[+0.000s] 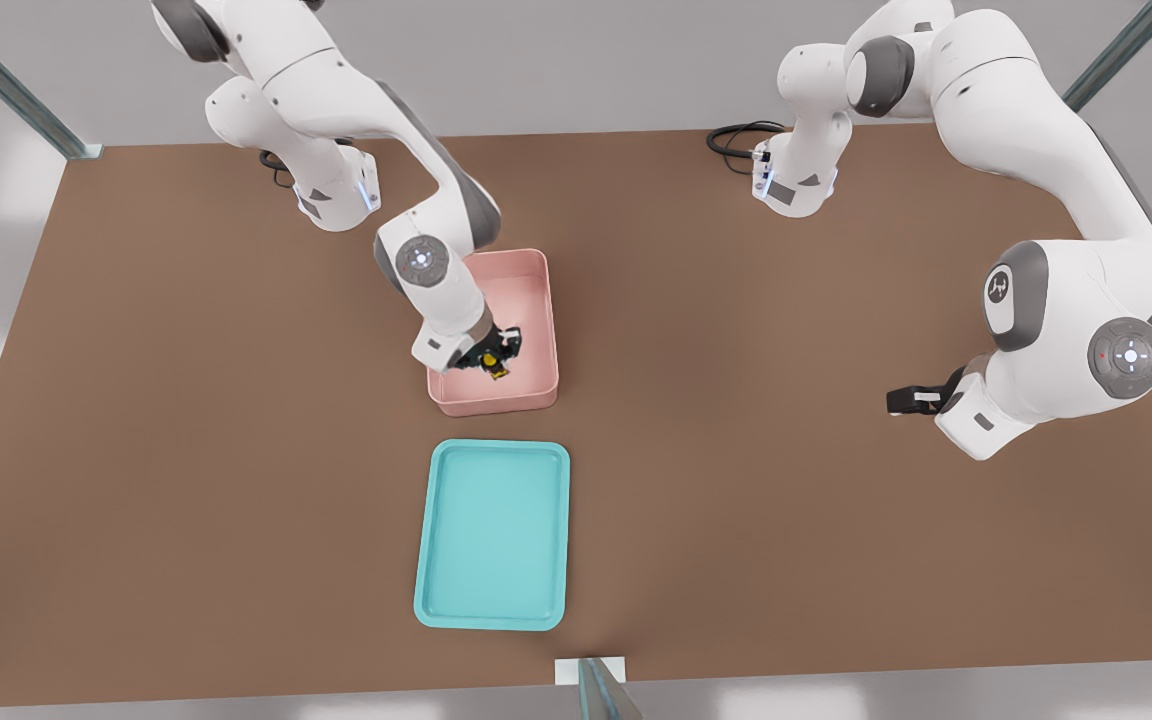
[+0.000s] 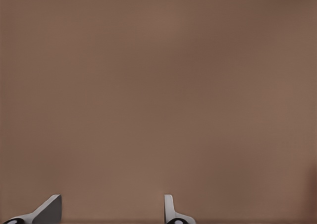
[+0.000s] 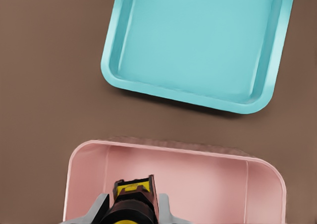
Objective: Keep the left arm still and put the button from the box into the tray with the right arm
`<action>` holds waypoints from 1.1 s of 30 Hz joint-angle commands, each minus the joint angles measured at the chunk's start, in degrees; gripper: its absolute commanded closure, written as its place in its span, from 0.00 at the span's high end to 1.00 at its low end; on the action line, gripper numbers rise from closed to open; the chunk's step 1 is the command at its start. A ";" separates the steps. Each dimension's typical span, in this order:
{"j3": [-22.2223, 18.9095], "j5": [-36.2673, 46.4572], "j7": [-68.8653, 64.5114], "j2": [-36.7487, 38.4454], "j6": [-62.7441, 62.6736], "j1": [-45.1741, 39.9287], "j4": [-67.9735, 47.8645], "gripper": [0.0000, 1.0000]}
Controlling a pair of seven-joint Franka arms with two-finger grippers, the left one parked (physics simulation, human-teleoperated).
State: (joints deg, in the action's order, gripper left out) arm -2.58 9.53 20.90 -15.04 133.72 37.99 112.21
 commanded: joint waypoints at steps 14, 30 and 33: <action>-7.44 6.64 -24.24 -33.65 -6.36 -6.26 -42.42 0.41; -10.51 14.46 -19.85 -20.13 -45.73 -8.98 -54.37 1.00; -12.19 -2.40 -28.81 -6.59 -55.67 -17.24 -50.07 1.00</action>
State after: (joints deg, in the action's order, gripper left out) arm -13.42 13.06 3.79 -23.77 99.87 22.34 62.36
